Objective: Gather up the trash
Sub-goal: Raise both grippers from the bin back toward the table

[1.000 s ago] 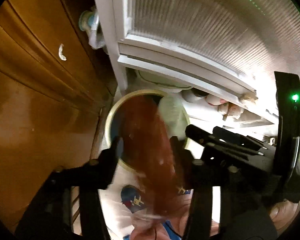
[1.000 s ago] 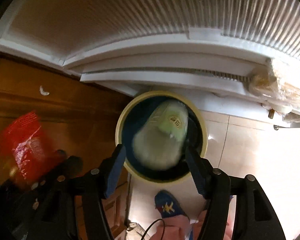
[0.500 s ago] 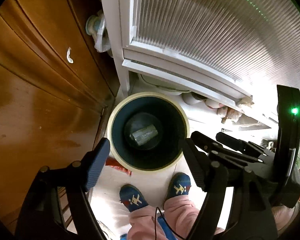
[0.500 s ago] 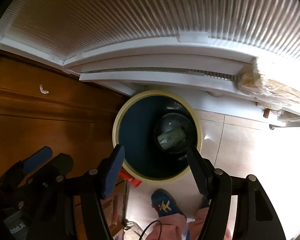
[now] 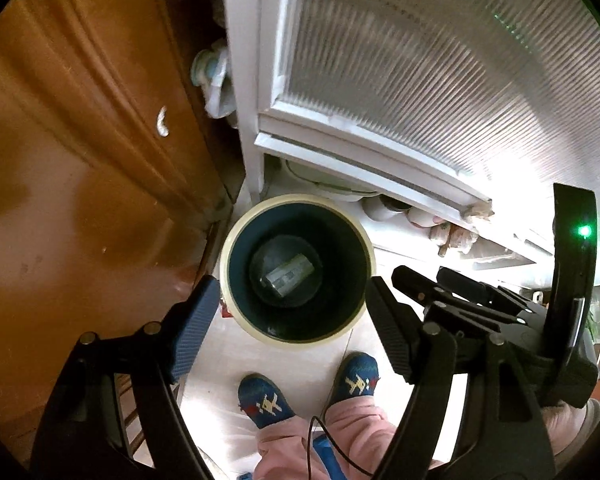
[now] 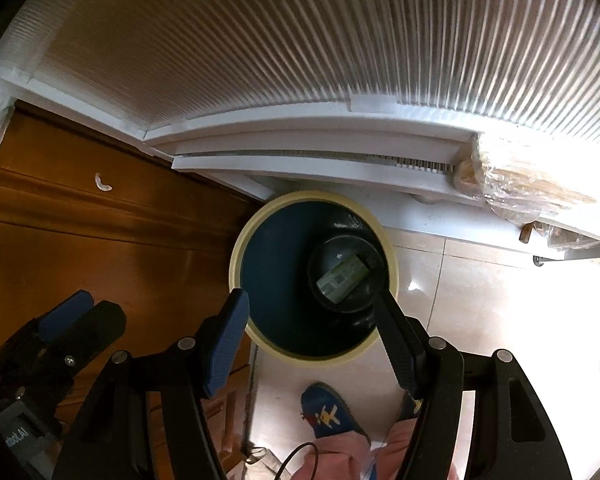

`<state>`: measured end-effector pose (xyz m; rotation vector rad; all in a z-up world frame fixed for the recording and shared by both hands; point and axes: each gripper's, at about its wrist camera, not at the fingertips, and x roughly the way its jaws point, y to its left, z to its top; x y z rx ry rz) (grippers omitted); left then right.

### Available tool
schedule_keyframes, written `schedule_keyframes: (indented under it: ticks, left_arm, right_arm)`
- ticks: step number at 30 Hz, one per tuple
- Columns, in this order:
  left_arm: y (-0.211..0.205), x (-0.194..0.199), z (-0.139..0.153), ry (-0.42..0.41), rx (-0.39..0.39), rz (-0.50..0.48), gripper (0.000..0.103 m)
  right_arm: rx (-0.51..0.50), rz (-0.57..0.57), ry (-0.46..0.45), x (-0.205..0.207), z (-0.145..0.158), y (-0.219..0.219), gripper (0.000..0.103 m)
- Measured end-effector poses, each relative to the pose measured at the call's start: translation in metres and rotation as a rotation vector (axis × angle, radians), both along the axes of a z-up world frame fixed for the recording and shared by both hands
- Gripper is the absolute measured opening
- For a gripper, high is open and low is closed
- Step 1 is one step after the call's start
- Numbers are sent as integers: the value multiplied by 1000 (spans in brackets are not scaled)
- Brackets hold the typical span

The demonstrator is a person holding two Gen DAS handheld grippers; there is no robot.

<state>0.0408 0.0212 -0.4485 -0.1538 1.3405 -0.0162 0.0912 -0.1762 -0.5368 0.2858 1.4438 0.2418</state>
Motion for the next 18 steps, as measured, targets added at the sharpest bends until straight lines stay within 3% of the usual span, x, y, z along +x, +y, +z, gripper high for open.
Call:
schedule_keyframes:
  ticks: [8, 12, 18]
  left_arm:
    - [19, -28, -3, -2, 20, 94, 71]
    - [24, -42, 3, 3, 3, 122, 59]
    - [15, -50, 37, -20, -8, 82, 56]
  right_arm:
    - [-16, 41, 8, -18, -5, 8, 66]
    - [-19, 72, 6, -28, -1, 11, 66]
    - [1, 85, -21, -37, 30, 9, 66]
